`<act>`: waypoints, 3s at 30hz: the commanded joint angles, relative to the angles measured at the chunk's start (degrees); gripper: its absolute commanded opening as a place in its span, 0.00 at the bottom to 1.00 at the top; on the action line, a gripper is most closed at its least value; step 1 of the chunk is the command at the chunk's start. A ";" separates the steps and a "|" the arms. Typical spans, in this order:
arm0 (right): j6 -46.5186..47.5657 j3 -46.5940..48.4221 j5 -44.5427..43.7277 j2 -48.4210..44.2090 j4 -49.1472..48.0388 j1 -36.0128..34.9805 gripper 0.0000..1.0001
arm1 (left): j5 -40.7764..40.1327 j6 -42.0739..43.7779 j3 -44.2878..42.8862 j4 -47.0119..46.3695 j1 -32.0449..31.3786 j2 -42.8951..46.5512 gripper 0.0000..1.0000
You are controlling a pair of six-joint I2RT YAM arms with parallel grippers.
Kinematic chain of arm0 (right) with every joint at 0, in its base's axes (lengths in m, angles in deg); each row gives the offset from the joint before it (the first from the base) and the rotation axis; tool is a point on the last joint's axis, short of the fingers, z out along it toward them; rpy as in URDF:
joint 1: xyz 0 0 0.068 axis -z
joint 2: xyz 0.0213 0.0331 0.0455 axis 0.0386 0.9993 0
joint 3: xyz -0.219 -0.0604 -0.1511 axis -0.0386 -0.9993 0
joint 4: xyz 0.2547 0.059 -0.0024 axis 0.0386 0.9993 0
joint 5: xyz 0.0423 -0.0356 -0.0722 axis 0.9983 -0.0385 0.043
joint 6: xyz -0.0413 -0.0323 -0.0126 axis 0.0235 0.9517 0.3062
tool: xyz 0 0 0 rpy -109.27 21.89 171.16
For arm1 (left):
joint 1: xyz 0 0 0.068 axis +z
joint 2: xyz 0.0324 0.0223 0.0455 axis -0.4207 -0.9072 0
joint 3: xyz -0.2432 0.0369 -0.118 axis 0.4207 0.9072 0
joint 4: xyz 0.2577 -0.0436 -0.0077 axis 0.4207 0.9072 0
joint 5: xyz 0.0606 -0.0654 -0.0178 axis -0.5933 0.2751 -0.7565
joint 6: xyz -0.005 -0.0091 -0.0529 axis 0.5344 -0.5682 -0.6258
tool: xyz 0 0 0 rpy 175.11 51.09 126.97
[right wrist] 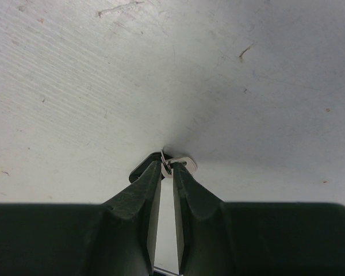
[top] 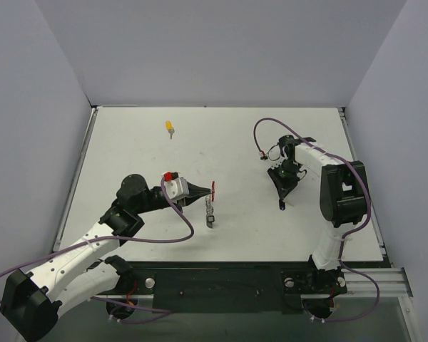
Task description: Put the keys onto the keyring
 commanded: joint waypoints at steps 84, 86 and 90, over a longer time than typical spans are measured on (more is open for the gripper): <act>-0.02 1.97 0.20 0.47 3.62 -0.24 0.07 | 1.33 0.94 -1.15 -1.50 -0.21 0.62 0.00; 0.06 1.80 0.20 0.56 3.62 -0.24 0.04 | 1.42 0.94 -1.15 -1.50 -0.21 0.62 0.00; 0.50 2.06 1.34 0.04 3.88 -0.07 0.00 | 1.42 1.03 -1.16 -1.41 -0.21 0.71 0.00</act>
